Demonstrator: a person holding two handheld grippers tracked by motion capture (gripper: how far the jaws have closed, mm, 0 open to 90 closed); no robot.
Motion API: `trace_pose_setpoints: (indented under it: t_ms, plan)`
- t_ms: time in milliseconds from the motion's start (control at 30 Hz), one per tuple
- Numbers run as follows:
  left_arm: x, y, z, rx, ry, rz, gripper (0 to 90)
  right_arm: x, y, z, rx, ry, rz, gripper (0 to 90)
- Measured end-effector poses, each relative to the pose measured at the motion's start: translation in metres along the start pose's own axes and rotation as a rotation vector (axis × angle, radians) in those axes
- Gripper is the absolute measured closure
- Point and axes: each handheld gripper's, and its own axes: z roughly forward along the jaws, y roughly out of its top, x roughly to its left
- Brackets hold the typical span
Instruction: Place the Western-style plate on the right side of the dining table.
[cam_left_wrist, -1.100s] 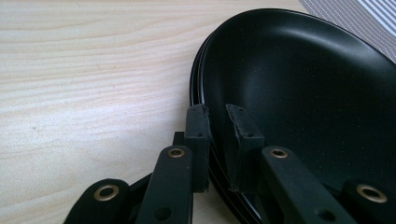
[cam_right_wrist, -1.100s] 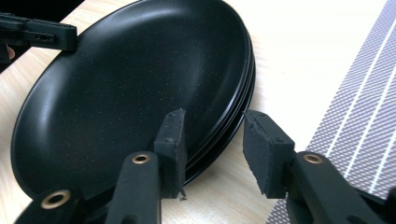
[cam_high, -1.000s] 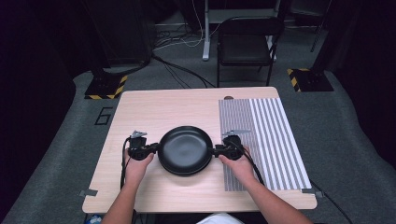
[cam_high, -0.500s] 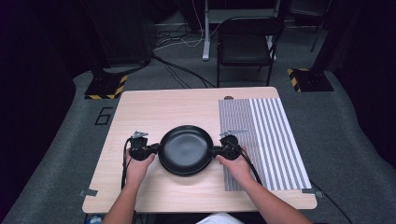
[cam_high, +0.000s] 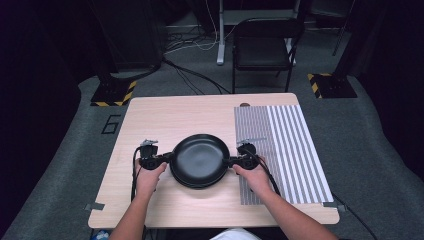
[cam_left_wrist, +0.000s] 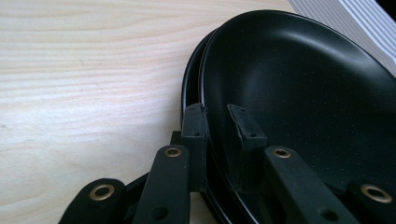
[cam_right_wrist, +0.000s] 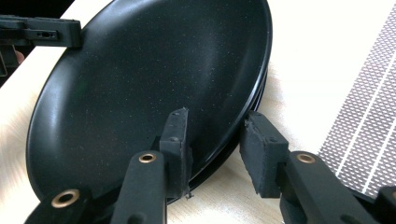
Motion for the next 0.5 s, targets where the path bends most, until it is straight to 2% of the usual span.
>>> trace_pose_setpoints:
  t_ms: [200,300,400,467,500]
  plan:
    - [-0.003,-0.001,0.004,0.022,-0.019,-0.007,77.1,-0.002,0.001,-0.004,-0.003,0.002,0.025,62.8]
    - [-0.006,-0.002,0.009,0.041,-0.026,-0.006,73.1,-0.003,0.001,-0.006,-0.008,0.0,0.025,62.8]
    - [-0.012,-0.005,0.014,0.04,-0.022,0.013,69.6,-0.006,0.002,-0.008,-0.017,0.001,0.028,62.4]
    - [-0.014,-0.007,0.016,0.031,-0.024,0.008,66.5,-0.006,0.001,-0.01,-0.026,-0.001,0.025,61.2]
    - [-0.016,-0.009,0.017,0.03,-0.026,0.024,65.2,-0.006,0.0,-0.011,-0.033,-0.002,0.024,60.2]
